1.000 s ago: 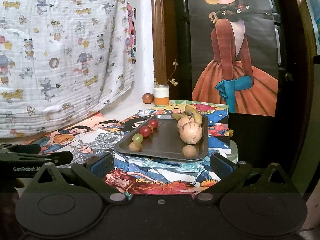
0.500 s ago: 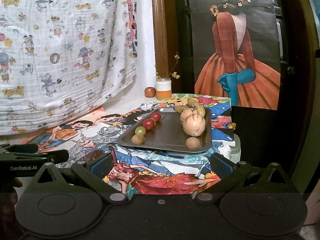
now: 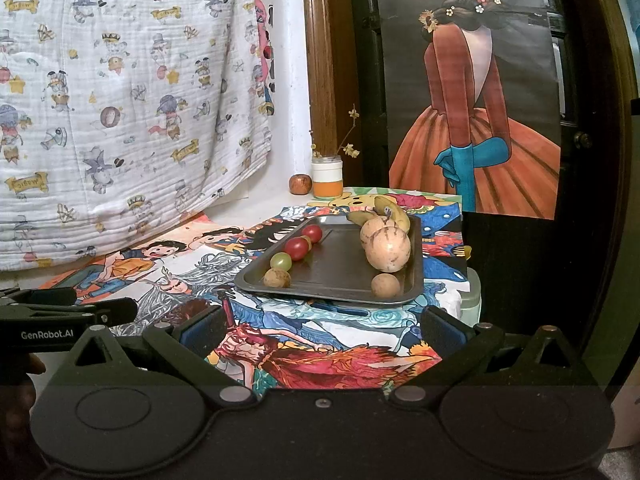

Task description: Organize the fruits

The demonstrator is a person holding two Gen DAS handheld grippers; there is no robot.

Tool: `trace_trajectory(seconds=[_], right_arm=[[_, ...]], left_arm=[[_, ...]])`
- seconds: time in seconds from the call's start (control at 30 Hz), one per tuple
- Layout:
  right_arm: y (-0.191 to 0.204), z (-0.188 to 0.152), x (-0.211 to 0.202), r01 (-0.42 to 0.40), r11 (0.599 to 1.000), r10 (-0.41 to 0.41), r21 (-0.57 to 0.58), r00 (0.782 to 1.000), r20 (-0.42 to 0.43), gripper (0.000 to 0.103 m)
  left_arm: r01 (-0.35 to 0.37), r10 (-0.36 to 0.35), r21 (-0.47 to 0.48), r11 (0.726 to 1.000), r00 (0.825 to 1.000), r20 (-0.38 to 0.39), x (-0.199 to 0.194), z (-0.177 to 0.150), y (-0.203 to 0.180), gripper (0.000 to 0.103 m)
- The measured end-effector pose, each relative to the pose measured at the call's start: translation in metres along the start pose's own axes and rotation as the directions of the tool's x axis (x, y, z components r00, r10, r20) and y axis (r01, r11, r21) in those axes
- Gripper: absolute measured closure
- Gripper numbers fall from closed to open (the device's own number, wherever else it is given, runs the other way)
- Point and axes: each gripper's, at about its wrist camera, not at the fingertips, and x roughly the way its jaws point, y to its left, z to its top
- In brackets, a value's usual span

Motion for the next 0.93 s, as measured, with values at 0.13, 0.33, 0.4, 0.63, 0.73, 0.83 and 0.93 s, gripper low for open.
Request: trace_trajectory(seconds=[0.13, 0.33, 0.4, 0.63, 0.73, 0.83, 0.93], right_arm=[[-0.0002, 0.0000, -0.0003, 0.000, 1.000, 0.000, 0.000, 1.000, 0.000, 0.001], [-0.0002, -0.0001, -0.0005, 0.000, 1.000, 0.000, 0.000, 1.000, 0.000, 0.001], [-0.0001, -0.0002, -0.0005, 0.000, 1.000, 0.000, 0.001, 1.000, 0.000, 0.001], [-0.0004, -0.0001, -0.0004, 0.001, 1.000, -0.001, 0.000, 1.000, -0.001, 0.001], [0.0000, -0.0002, 0.0005, 0.000, 1.000, 0.000, 0.000, 1.000, -0.002, 0.001], [0.0013, -0.0007, 0.0000, -0.003, 1.000, 0.003, -0.003, 1.000, -0.005, 0.001], [0.0028, -0.0012, 0.0006, -0.007, 1.000, 0.007, -0.007, 1.000, -0.009, 0.001]], left_arm=[[0.001, -0.001, 0.000, 1.000, 1.000, 0.000, 0.0002, 0.0000, 0.0000, 0.000], [0.002, -0.002, 0.001, 1.000, 1.000, -0.001, -0.0001, -0.0004, -0.0004, 0.000], [0.003, -0.003, 0.002, 1.000, 1.000, -0.002, -0.0008, -0.0004, -0.0006, 0.000], [0.002, -0.002, 0.008, 1.000, 1.000, -0.010, -0.0006, 0.0001, -0.0027, 0.000], [-0.031, 0.031, 0.019, 0.999, 1.000, -0.001, -0.0017, 0.0001, -0.0045, 0.000], [-0.033, 0.033, 0.006, 0.999, 0.999, 0.003, -0.0015, 0.0003, -0.0026, 0.000], [-0.030, 0.030, 0.002, 1.000, 1.000, 0.004, -0.0014, 0.0005, -0.0015, 0.000]])
